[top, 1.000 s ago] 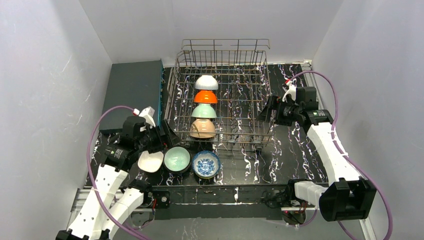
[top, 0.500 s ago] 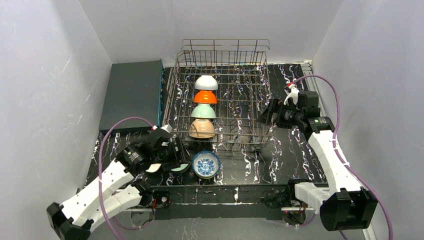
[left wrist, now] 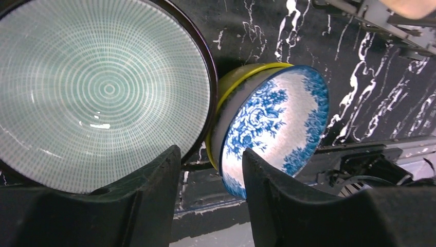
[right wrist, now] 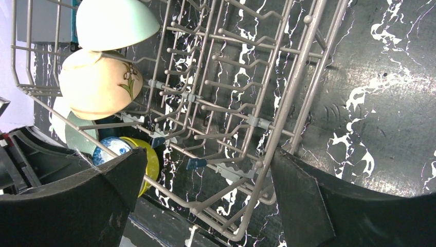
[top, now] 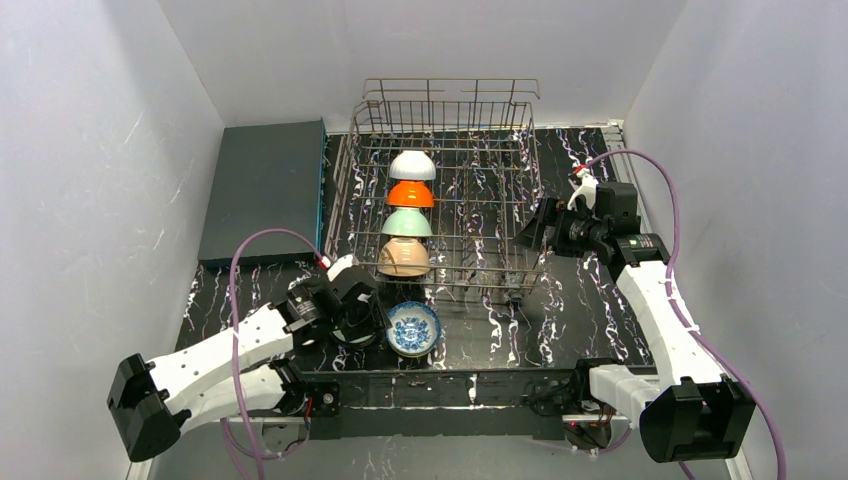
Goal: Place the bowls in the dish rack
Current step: Pick up the bowl from the center of the board.
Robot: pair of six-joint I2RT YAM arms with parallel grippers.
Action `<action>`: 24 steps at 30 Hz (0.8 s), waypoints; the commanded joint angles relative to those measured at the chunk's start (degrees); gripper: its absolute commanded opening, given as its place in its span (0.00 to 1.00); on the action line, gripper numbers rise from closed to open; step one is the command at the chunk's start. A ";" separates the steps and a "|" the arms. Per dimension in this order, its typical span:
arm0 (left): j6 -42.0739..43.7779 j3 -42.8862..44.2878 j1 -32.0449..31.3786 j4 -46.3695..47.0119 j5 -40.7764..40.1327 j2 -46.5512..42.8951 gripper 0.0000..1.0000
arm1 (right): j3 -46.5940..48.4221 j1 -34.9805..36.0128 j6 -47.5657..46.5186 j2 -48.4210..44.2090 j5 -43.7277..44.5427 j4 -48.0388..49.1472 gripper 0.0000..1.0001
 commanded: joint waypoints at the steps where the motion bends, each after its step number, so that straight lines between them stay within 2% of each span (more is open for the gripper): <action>1: -1.77 -1.66 -1.02 2.38 -2.73 1.46 0.44 | 1.43 0.39 -0.53 -0.36 -1.27 0.45 0.97; 5: -1.22 -1.21 -2.29 3.64 -2.96 3.44 0.38 | 1.60 0.38 -0.50 -0.20 -1.35 0.44 0.97; 15: 2.36 2.49 -4.89 4.28 -4.10 7.72 0.16 | 1.65 0.41 -0.49 -0.48 -1.17 0.37 0.97; 21: 3.54 4.38 -5.28 3.07 -4.99 6.48 0.01 | 2.00 0.40 -0.27 -0.67 -1.70 0.38 0.97; 24: 4.27 5.18 -5.30 1.98 -5.46 5.27 0.00 | 2.38 0.40 -0.27 -0.77 -1.84 0.19 0.97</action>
